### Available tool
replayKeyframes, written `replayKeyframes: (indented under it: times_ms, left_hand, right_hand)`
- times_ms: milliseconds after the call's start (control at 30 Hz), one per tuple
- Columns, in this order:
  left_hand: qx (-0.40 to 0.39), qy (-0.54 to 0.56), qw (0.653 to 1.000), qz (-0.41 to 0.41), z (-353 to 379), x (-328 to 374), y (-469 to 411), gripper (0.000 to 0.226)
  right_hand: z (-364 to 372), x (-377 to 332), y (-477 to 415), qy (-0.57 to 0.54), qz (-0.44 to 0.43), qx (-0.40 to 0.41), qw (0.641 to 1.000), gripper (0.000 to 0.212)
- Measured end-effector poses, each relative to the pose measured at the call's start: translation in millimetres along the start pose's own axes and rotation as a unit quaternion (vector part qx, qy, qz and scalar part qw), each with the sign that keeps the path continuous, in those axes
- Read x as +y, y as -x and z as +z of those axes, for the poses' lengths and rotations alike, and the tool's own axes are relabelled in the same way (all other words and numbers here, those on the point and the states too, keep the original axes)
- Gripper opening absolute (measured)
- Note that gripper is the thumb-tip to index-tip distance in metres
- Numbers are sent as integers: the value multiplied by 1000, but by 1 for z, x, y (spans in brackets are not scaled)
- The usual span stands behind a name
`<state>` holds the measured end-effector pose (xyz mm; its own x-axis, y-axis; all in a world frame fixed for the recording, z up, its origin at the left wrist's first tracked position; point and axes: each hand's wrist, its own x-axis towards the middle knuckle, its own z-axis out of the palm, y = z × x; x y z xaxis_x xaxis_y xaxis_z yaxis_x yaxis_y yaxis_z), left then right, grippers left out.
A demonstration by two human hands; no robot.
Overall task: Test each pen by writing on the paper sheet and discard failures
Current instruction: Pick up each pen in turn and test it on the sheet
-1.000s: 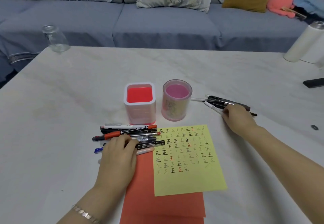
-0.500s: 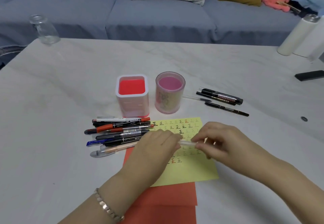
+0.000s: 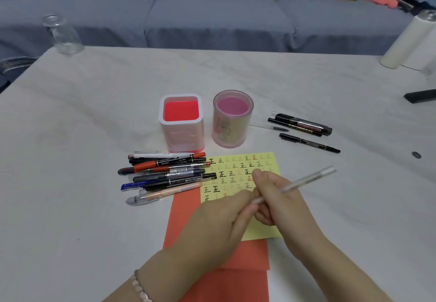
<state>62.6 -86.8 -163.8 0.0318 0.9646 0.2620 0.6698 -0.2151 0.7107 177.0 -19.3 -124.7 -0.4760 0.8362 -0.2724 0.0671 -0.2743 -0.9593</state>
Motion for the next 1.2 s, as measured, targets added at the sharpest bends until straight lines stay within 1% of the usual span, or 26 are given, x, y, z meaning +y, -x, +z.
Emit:
replayKeyframes:
  times_ms: [100,133,167,200,267,300,333,400,433,467,500,533,567,633,767,867,933,1000,1067,1133,1200]
  left_hand:
    - [-38,10,999,-19,-4,-2,3,32]
    - [-49,2,998,-31,-6,-1,3,28]
    - [-44,-4,998,-53,-8,-1,5,24]
    - [-23,-2,996,-89,-11,-3,6,19]
    - [43,-10,984,-175,-16,-11,12,14]
    - [70,-33,976,-203,-18,-16,14,13]
    - [82,-60,969,-224,-19,-21,17,15]
    - [97,-105,961,-238,-20,-31,27,19]
    - [94,-144,962,-213,-19,-37,31,21]
    - [90,-187,961,-183,-18,-43,35,23]
    - [100,-218,958,-156,-17,-49,39,26]
    - [114,-238,954,-144,-16,-55,43,28]
    - [120,-244,952,-140,-15,-59,45,29]
    - [126,-254,949,-139,-15,-65,47,32]
    - [114,-291,939,-140,-10,-75,52,37]
    - [137,-302,934,-133,-8,-69,51,37]
    - [141,-272,948,-89,-4,-61,45,37]
    - [99,-236,966,-26,4,-53,36,39]
    - [32,-241,970,15,14,-48,28,44]
    - [-23,-260,965,8,23,-49,21,53]
    - [-50,-285,957,-20,30,-52,17,60]
  right_hand:
    - [-4,5,4,5,-39,-21,999,44]
    - [-7,6,6,19,-54,-24,998,44]
    - [-11,6,6,30,-68,-16,997,41]
    - [-17,9,7,48,-81,0,996,38]
    - [-32,16,5,123,-106,37,986,21]
    - [-39,24,4,187,-114,46,975,14]
    - [-45,31,3,264,-126,49,955,12]
    - [-50,52,-2,419,-182,43,888,11]
    - [-50,61,-4,476,-178,20,861,22]
    - [-48,68,-6,509,-146,-5,848,38]
    - [-47,74,-7,526,-115,-28,842,54]
    - [-45,77,-8,539,-106,-38,835,66]
    - [-43,78,-9,551,-109,-41,827,73]
    - [-39,81,-10,562,-112,-41,818,77]
    - [-33,84,-10,578,-134,-36,804,77]
    - [-34,86,-11,561,-151,-29,813,73]
    - [-35,86,-10,513,-166,-10,842,60]
    - [-36,82,-6,429,-182,44,884,46]
    - [-36,72,-1,339,-162,86,923,40]
    - [-35,60,1,229,-128,111,959,29]
    - [-35,55,-1,140,-118,133,974,22]
